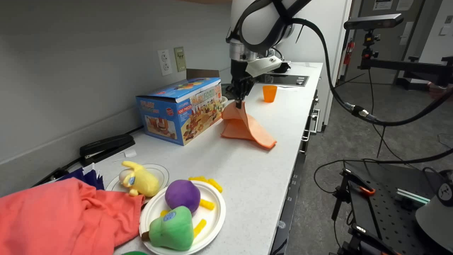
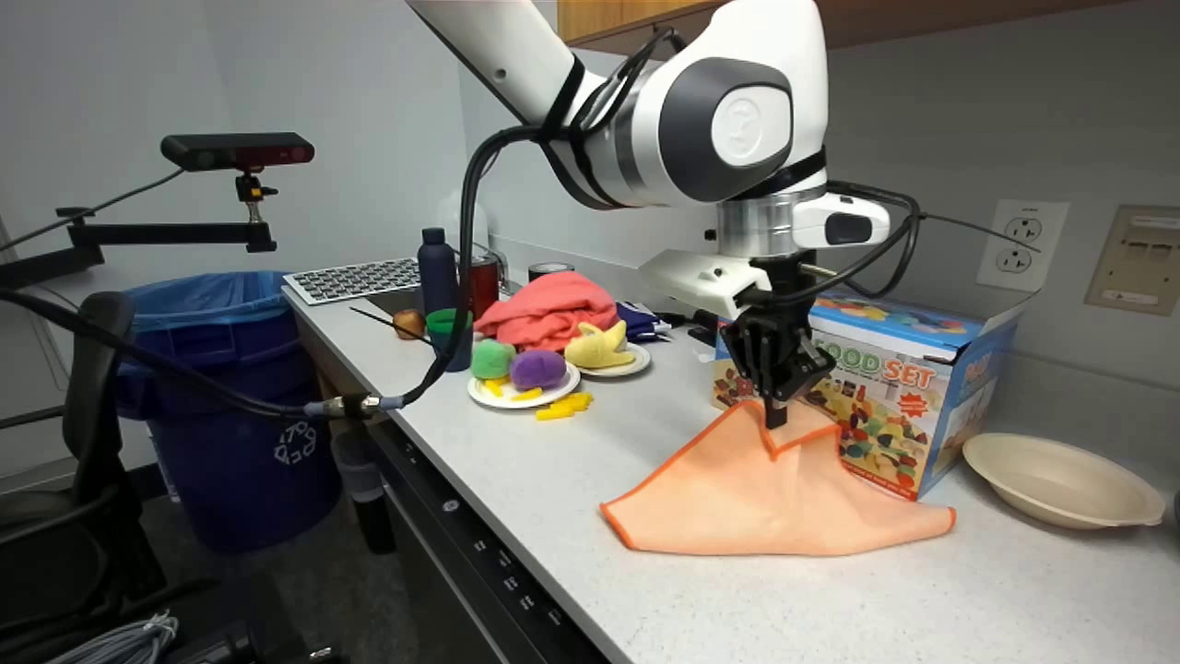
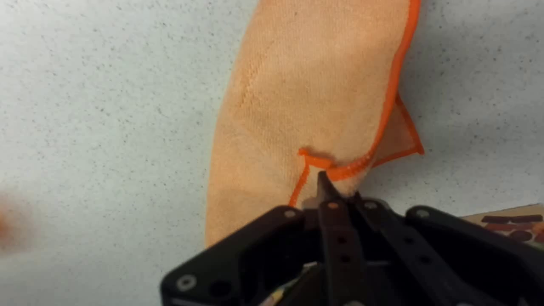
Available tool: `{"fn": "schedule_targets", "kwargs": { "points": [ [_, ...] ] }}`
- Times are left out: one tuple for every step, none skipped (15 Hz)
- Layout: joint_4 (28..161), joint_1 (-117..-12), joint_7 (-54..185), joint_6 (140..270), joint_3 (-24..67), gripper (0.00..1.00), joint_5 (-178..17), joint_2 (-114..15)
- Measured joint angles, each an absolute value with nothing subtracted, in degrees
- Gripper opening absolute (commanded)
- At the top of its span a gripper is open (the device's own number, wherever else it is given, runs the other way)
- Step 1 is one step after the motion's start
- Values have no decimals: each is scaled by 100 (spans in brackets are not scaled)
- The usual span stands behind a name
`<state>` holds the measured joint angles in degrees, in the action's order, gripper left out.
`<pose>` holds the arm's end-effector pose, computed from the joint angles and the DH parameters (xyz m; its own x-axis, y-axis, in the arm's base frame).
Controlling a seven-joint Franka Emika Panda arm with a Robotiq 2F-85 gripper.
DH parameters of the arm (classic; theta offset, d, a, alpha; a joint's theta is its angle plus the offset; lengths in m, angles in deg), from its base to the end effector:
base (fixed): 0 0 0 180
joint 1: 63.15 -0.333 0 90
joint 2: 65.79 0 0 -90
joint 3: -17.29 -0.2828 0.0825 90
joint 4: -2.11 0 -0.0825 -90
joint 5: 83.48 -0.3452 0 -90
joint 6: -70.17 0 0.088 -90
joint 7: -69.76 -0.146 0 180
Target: Fold the towel on the table
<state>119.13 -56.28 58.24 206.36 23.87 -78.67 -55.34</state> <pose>0.5497 -0.1339 0.3215 0.9192 -0.3581 0.1639 -0.3711 -0.9269 0.0557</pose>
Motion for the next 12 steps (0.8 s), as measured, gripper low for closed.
{"fn": "schedule_targets", "kwargs": {
  "points": [
    [11859,-5672,5763,20636,2381,1,-7850,-5473],
    [11835,-5719,5711,20636,2378,1,-7832,-5409],
    [11825,-5767,5672,20636,2377,1,-7814,-5338],
    [11823,-5810,5633,20636,2377,27,-7787,-5263],
    [11823,-5845,5590,20636,2377,28,-7755,-5188],
    [11822,-5872,5544,20636,2377,35,-7732,-5118],
    [11821,-5891,5504,20636,2378,42,-7717,-5060],
    [11820,-5901,5481,20636,2379,51,-7715,-5019],
    [11819,-5904,5472,20636,2380,58,-7715,-4998],
    [11818,-5904,5471,20636,2381,66,-7716,-5000],
    [11817,-5904,5471,20643,2387,73,-7716,-5017],
    [11817,-5904,5471,20659,2391,82,-7716,-5051]
  ]
}}
